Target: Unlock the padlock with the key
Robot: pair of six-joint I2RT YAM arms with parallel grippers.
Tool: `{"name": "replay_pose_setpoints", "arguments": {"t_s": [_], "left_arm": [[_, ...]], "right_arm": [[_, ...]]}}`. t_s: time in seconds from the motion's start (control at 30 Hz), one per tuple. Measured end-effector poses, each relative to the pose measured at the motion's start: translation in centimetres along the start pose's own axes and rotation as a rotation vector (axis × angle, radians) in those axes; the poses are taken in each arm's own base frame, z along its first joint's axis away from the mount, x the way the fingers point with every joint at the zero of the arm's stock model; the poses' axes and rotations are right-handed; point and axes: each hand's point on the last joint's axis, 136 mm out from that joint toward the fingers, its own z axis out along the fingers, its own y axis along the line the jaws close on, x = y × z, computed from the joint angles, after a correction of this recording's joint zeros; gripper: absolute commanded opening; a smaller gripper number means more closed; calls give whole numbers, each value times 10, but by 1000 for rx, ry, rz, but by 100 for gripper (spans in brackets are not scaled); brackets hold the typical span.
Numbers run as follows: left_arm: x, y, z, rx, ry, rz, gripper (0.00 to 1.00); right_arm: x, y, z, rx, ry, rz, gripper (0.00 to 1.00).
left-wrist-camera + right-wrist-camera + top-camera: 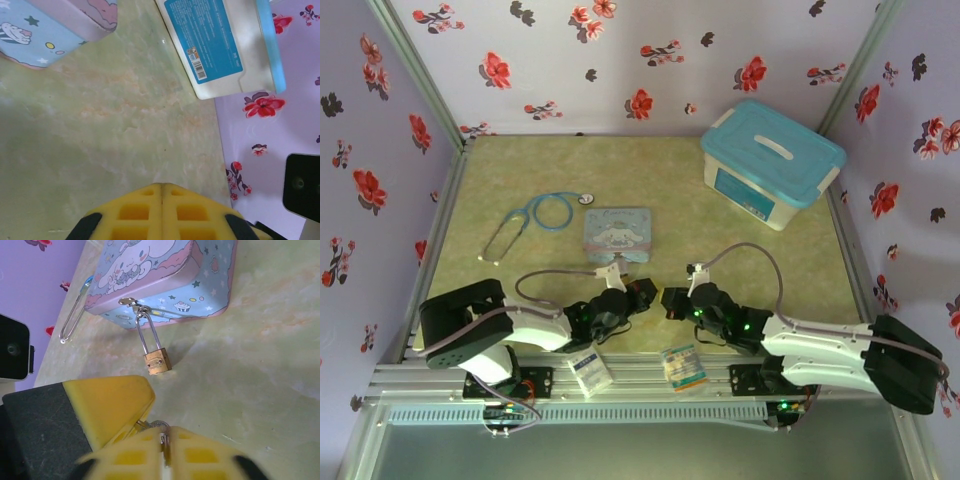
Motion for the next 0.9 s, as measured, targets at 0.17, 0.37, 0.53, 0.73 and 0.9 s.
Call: {"name": "replay_pose_setpoints", "arguments": {"t_s": [0.17, 0.37, 0.53, 0.73, 0.9], "left_arm": [[-7, -16, -3, 56, -6, 33, 0], [-17, -41, -12, 128, 76, 220, 0], [-23, -60, -26, 204, 121, 312, 0], [-49, -111, -70, 362, 64, 333, 0], [-61, -129, -88, 433, 26, 334, 0]], "right_arm": [[-15, -14, -15, -4, -16, -17, 88], [-40, 5, -40, -243, -50, -12, 92], [-42, 50, -60, -487, -26, -72, 87], [-45, 80, -61, -637, 12, -70, 91], [-51, 96, -49, -729, 39, -10, 90]]}}
